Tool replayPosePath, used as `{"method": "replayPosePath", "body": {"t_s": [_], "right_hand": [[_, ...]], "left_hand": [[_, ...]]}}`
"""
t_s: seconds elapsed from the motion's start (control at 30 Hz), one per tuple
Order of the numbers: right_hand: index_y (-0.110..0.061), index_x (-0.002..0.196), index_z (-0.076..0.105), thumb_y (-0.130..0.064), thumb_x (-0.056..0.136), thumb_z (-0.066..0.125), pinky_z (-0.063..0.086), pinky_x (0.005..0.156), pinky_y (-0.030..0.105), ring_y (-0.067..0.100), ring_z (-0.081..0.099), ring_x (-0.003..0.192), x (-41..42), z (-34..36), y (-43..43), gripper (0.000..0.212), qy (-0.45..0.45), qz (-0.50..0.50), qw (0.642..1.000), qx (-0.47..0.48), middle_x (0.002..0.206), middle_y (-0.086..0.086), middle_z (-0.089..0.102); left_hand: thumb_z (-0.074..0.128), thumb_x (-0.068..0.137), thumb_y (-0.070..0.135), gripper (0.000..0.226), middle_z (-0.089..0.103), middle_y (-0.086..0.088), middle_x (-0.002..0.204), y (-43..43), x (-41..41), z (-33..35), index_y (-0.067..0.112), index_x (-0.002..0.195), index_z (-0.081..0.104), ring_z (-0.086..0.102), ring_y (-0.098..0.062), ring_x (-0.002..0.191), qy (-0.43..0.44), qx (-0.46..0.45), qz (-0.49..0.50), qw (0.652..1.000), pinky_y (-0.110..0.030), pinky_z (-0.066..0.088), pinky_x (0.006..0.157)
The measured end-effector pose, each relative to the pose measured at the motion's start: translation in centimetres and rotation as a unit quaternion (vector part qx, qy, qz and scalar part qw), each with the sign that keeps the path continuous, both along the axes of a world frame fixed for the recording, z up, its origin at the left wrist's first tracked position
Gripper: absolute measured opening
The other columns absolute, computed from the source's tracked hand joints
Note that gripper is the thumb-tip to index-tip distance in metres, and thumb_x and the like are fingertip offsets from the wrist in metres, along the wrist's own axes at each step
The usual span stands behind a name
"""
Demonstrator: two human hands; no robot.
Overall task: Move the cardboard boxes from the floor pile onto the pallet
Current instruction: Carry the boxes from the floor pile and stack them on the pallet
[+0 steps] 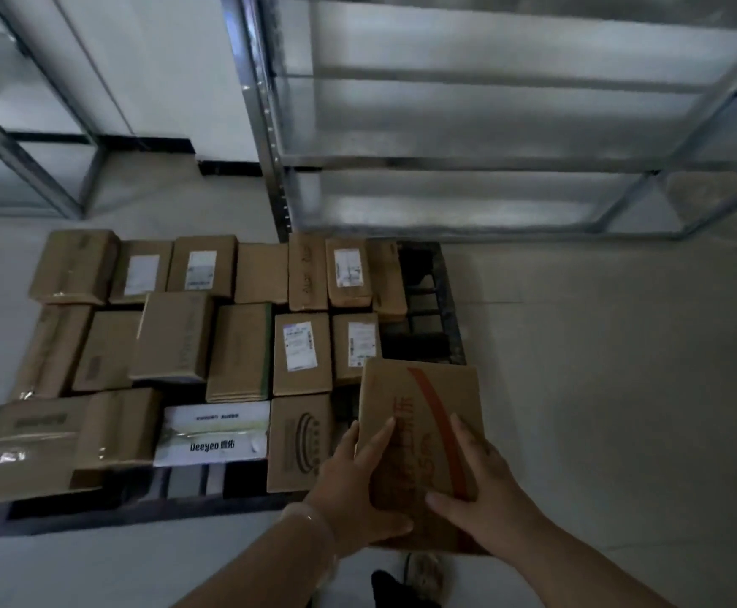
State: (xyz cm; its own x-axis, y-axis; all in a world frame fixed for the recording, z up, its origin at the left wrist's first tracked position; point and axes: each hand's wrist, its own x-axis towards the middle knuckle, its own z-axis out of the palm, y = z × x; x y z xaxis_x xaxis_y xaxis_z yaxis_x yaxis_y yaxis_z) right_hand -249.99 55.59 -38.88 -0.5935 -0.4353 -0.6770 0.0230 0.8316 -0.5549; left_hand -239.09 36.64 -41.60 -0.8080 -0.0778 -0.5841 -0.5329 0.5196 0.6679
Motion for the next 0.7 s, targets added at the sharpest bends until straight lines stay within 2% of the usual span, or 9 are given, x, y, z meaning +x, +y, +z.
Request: {"method": "replayPosePath", "body": {"t_s": [0.17, 0.27, 0.37, 0.43, 0.47, 0.53, 0.6, 0.63, 0.7], "right_hand": [[-0.069, 0.139, -0.01, -0.047, 0.084, 0.074, 0.038, 0.113, 0.037, 0.014, 0.034, 0.137, -4.2, -9.3, -1.8, 0.102, -0.015, 0.035, 0.999, 0.028, 0.154, -0.009, 0.016], [-0.065, 0.145, -0.006, -0.04, 0.088, 0.072, 0.038, 0.109, 0.03, 0.012, 0.037, 0.133, -5.6, -15.9, -2.9, 0.1, -0.012, 0.044, 0.999, 0.026, 0.153, -0.008, 0.021], [-0.063, 0.147, -0.002, -0.03, 0.091, 0.07, 0.043, 0.108, 0.033, 0.016, 0.041, 0.133, -6.0, -22.4, -3.8, 0.097, -0.02, 0.042, 0.999, 0.02, 0.153, -0.007, 0.022], [-0.063, 0.146, -0.002, -0.026, 0.092, 0.069, 0.045, 0.106, 0.034, 0.018, 0.043, 0.132, -6.0, -26.4, -4.3, 0.097, -0.016, 0.042, 0.999, 0.025, 0.151, -0.004, 0.024], [-0.063, 0.146, -0.003, -0.025, 0.092, 0.068, 0.045, 0.104, 0.032, 0.017, 0.043, 0.131, -6.0, -28.2, -4.6, 0.097, -0.014, 0.045, 0.999, 0.026, 0.15, -0.004, 0.025], [-0.063, 0.146, -0.004, -0.024, 0.092, 0.067, 0.044, 0.1, 0.029, 0.016, 0.043, 0.129, -6.0, -31.5, -5.0, 0.097, -0.014, 0.053, 0.998, 0.029, 0.148, -0.004, 0.028], [-0.063, 0.146, -0.005, -0.023, 0.093, 0.066, 0.042, 0.1, 0.03, 0.016, 0.043, 0.128, -5.9, -34.0, -5.4, 0.097, -0.019, 0.062, 0.997, 0.034, 0.148, -0.004, 0.027], [-0.063, 0.146, -0.006, -0.021, 0.094, 0.065, 0.042, 0.101, 0.031, 0.016, 0.042, 0.13, -5.9, -34.9, -5.6, 0.097, -0.021, 0.065, 0.997, 0.035, 0.15, -0.004, 0.025], [-0.066, 0.144, -0.009, -0.017, 0.095, 0.062, 0.041, 0.104, 0.036, 0.019, 0.037, 0.137, -5.8, -36.3, -5.9, 0.099, -0.03, 0.07, 0.996, 0.039, 0.157, -0.004, 0.015]], "left_hand": [[0.082, 0.072, 0.042, 0.115, -0.015, 0.014, 0.155, 0.7, -2.1, -9.3, 0.071, 0.129, -0.013, 0.007, -0.025, 0.148, -0.014, -0.005, 0.077, 0.997, -0.042, 0.026, 0.119], [0.083, 0.073, 0.035, 0.113, -0.014, 0.014, 0.151, 0.5, -3.2, -15.5, 0.063, 0.138, -0.005, 0.016, -0.026, 0.146, -0.018, -0.019, 0.115, 0.993, -0.032, 0.028, 0.117], [0.082, 0.074, 0.03, 0.114, -0.016, 0.012, 0.15, 0.0, -3.9, -21.7, 0.055, 0.148, -0.001, 0.026, -0.025, 0.142, -0.048, -0.037, 0.117, 0.991, -0.016, 0.026, 0.103], [0.081, 0.077, 0.028, 0.113, -0.018, 0.013, 0.151, -0.5, -4.1, -25.4, 0.053, 0.149, -0.002, 0.027, -0.025, 0.142, -0.061, -0.043, 0.118, 0.99, -0.014, 0.028, 0.094], [0.08, 0.078, 0.027, 0.112, -0.018, 0.016, 0.149, -0.6, -4.1, -27.1, 0.052, 0.15, -0.003, 0.027, -0.024, 0.142, -0.061, -0.047, 0.118, 0.99, -0.014, 0.027, 0.094], [0.078, 0.08, 0.031, 0.111, -0.017, 0.018, 0.149, -0.7, -4.0, -29.9, 0.047, 0.152, -0.005, 0.023, -0.024, 0.143, -0.058, -0.069, 0.109, 0.99, -0.019, 0.025, 0.105], [0.073, 0.079, 0.047, 0.111, -0.012, 0.007, 0.158, -0.7, -3.9, -32.1, 0.045, 0.151, -0.012, 0.012, -0.028, 0.146, -0.072, -0.139, 0.07, 0.985, -0.038, 0.02, 0.119], [0.071, 0.077, 0.057, 0.112, -0.008, 0.004, 0.16, -0.7, -3.8, -32.9, 0.046, 0.149, -0.015, 0.008, -0.03, 0.147, -0.081, -0.175, 0.057, 0.98, -0.047, 0.018, 0.12], [0.067, 0.072, 0.069, 0.114, -0.004, 0.004, 0.161, -1.0, -3.4, -34.3, 0.051, 0.145, -0.018, 0.001, -0.029, 0.148, -0.089, -0.213, 0.051, 0.972, -0.052, 0.009, 0.118]]}}
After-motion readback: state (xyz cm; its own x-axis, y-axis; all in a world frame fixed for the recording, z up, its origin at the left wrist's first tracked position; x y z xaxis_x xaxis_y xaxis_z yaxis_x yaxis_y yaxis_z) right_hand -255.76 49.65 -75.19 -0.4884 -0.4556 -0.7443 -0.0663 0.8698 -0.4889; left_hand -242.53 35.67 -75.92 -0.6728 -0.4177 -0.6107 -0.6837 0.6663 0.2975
